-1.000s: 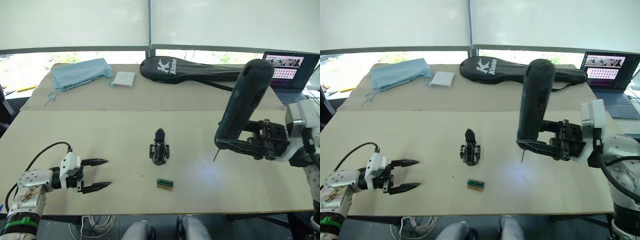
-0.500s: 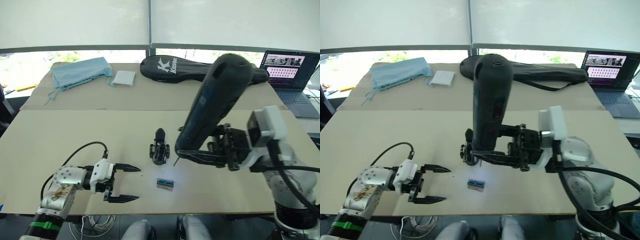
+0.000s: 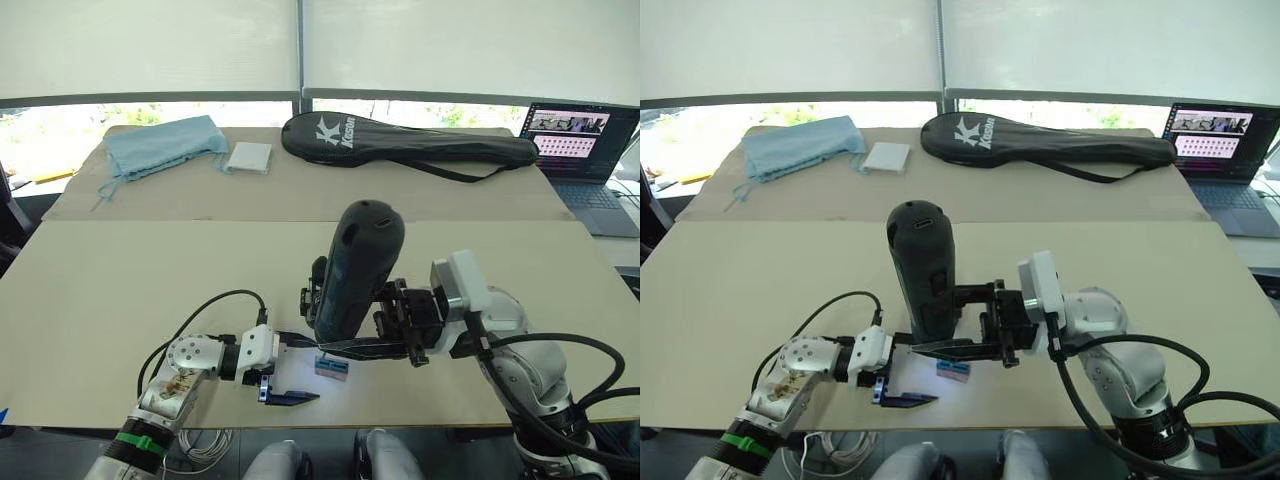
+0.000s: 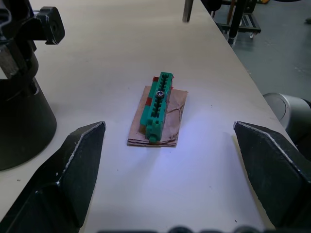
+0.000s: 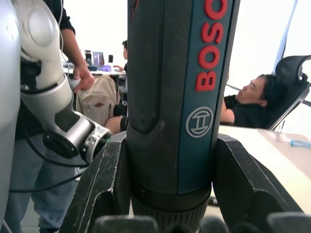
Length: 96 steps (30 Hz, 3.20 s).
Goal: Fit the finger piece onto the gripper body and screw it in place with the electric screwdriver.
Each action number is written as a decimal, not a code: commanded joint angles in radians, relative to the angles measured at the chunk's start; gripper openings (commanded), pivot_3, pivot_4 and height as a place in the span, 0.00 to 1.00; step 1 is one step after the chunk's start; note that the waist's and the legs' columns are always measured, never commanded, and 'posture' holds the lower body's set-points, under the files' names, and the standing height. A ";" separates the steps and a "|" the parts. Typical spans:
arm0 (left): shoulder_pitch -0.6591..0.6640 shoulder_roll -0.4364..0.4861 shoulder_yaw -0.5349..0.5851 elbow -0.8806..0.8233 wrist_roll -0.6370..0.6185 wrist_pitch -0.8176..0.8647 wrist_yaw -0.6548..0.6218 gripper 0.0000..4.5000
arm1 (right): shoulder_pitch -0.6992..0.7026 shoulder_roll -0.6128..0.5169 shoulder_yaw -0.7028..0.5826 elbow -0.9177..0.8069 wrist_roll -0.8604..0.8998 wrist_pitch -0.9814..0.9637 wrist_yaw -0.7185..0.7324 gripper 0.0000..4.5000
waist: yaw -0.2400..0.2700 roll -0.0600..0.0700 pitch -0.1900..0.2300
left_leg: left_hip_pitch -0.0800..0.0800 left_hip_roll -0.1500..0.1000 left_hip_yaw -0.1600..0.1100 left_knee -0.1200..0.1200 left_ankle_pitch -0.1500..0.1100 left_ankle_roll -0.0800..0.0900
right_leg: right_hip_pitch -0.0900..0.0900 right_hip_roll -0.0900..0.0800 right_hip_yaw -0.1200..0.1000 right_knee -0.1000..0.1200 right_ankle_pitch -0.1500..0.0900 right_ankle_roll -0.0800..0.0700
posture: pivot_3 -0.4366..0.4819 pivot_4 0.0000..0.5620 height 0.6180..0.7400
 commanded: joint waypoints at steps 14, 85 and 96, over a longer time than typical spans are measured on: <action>-0.026 -0.052 -0.071 0.133 0.045 -0.048 0.009 0.99 | -0.001 0.015 0.004 0.084 -0.037 -0.083 0.039 0.43 | 0.016 0.002 -0.001 | 0.002 -0.001 0.000 0.001 0.000 0.001 | 0.003 -0.001 0.000 0.000 0.001 0.002 | 0.48 0.27 1.00; -0.033 -0.049 -0.091 0.127 0.047 -0.011 0.014 0.99 | 0.007 -0.009 -0.006 0.127 -0.065 -0.094 0.062 0.43 | 0.022 0.004 -0.002 | 0.002 -0.001 0.000 0.002 0.000 0.002 | 0.004 -0.002 0.000 0.000 0.001 0.002 | 0.48 0.27 1.00; -0.036 -0.048 -0.096 0.104 0.045 0.008 0.019 0.99 | 0.006 -0.007 -0.002 0.125 -0.072 -0.092 0.064 0.43 | 0.022 0.004 -0.002 | 0.002 -0.001 0.000 0.002 0.000 0.002 | 0.004 -0.002 0.000 0.000 0.001 0.002 | 0.48 0.27 1.00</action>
